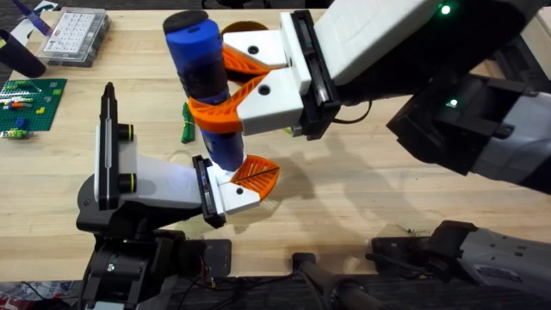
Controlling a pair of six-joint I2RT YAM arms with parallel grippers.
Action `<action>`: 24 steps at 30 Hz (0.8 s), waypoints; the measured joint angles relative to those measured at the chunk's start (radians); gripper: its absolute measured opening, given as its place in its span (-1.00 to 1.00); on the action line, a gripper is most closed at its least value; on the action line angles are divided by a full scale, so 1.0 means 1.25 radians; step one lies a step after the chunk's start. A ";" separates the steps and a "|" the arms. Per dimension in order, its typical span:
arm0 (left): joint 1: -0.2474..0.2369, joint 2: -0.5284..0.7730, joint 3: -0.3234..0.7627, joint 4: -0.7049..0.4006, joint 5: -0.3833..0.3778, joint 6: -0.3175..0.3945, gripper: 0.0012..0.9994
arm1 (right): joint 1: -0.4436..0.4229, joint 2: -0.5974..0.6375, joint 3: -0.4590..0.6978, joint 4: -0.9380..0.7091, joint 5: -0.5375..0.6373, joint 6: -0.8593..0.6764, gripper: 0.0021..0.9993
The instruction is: Pick up the gripper from the table and insert it into the empty holder that is missing its gripper. Then pick up a screw, insert it into the mounting hole, and use the screwdriver to tighten it. Finally, clean up the table by picking up the vegetable and placing it into the bucket.
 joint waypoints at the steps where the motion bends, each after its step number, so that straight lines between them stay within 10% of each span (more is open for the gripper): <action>1: 0.000 0.002 0.001 -0.003 0.001 0.000 -0.97 | 0.000 0.001 -0.001 -0.007 -0.001 -0.001 -0.90; 24: -0.003 0.002 0.041 -0.011 0.003 -0.027 -0.97 | -0.038 0.058 0.200 -0.250 -0.148 0.006 -0.91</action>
